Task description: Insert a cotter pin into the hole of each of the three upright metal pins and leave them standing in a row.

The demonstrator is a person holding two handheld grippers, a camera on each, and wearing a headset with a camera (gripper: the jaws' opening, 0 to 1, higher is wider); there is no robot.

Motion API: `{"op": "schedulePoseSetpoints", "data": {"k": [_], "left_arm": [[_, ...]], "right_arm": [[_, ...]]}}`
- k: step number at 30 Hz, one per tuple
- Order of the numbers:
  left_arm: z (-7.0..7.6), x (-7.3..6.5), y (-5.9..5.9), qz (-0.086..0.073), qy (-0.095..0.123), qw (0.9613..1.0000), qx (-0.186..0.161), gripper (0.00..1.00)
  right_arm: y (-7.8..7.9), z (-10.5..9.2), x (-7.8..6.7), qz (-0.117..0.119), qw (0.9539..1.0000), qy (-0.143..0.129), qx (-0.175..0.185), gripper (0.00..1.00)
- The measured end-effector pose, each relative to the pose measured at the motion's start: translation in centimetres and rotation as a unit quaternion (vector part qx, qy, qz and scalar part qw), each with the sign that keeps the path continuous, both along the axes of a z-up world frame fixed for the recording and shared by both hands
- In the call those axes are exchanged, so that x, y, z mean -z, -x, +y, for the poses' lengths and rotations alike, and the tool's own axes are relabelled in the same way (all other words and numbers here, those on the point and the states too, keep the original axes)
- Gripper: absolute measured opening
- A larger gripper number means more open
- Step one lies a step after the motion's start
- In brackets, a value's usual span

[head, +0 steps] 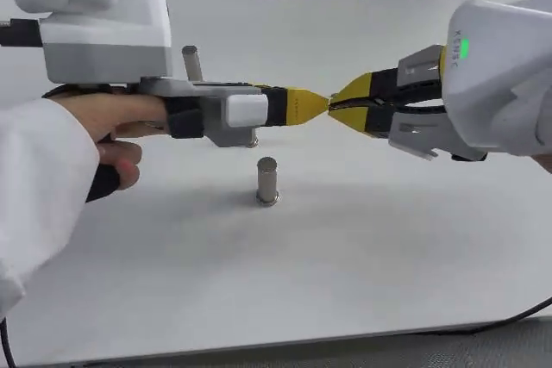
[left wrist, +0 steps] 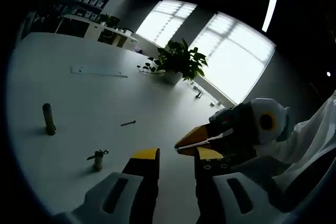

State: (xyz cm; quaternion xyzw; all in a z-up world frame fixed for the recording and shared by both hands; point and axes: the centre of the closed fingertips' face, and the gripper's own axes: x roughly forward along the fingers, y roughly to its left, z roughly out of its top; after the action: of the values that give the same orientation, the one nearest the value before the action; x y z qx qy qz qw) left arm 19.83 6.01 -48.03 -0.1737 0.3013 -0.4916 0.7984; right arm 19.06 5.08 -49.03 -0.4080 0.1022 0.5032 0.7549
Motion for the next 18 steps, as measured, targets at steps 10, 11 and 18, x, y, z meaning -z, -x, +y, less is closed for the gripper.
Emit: {"op": "schedulePoseSetpoints", "data": {"k": [10,11,18], "left_arm": [[0.0,0.0,0.9,0.015,-0.003,0.9998,0.013,0.12],[0.1,0.0,0.9,0.014,-0.003,0.9998,0.012,0.11],[0.7,-0.2,0.3,0.021,0.006,0.9997,0.014,0.06]], "right_arm": [[0.3,0.9,-0.2,-0.010,0.9998,0.001,-0.015,0.00],[0.3,0.9,-0.2,-0.010,0.9998,0.001,-0.016,0.00],[0.3,1.4,-0.7,-0.019,0.9995,0.003,-0.023,0.00]]}}
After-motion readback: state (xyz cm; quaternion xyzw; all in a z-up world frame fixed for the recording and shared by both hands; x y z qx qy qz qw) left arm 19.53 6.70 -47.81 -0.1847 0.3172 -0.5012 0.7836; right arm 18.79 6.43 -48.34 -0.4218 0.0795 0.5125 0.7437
